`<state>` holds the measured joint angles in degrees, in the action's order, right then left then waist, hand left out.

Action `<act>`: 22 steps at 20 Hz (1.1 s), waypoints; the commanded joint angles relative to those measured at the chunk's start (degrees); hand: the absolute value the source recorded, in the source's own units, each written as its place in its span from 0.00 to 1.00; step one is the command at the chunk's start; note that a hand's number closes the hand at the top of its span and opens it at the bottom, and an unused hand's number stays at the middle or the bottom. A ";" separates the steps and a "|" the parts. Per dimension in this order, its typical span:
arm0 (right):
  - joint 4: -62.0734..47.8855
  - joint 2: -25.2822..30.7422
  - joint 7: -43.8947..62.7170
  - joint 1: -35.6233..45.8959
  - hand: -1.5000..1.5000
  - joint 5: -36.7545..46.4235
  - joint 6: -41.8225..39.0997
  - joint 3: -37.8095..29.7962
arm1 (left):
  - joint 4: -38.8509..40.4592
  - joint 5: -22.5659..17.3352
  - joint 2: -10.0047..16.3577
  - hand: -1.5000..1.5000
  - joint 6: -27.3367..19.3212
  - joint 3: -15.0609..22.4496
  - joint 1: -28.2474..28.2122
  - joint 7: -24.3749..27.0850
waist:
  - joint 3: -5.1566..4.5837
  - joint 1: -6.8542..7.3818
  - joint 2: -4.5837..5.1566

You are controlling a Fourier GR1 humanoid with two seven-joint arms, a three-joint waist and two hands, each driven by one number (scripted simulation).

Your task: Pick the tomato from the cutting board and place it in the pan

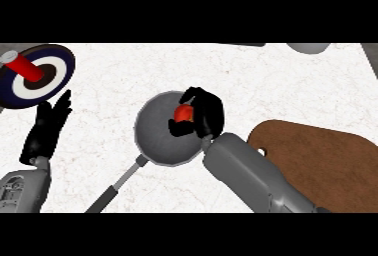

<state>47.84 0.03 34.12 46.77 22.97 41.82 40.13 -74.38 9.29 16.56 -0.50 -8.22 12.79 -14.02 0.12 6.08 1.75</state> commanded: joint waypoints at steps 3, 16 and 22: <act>-4.24 -0.03 -6.62 1.81 0.00 -12.13 2.44 1.06 | 0.66 0.31 -0.54 0.50 0.93 1.23 0.71 0.59 | 0.05 2.26 0.65; -3.81 -0.03 -24.06 1.38 0.00 -24.88 17.74 0.63 | 2.35 -0.08 0.17 0.50 1.66 0.48 2.61 0.27 | 0.10 1.57 0.35; -3.77 -0.02 -28.59 0.25 0.00 -31.69 23.31 -0.58 | 0.16 -0.27 0.45 0.50 -0.03 -1.19 -0.45 0.07 | 0.02 -0.48 -0.64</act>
<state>43.20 0.25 8.25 48.53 -4.84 58.75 39.58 -73.45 9.51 16.35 -0.19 -8.13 13.63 -13.84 0.17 6.72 1.60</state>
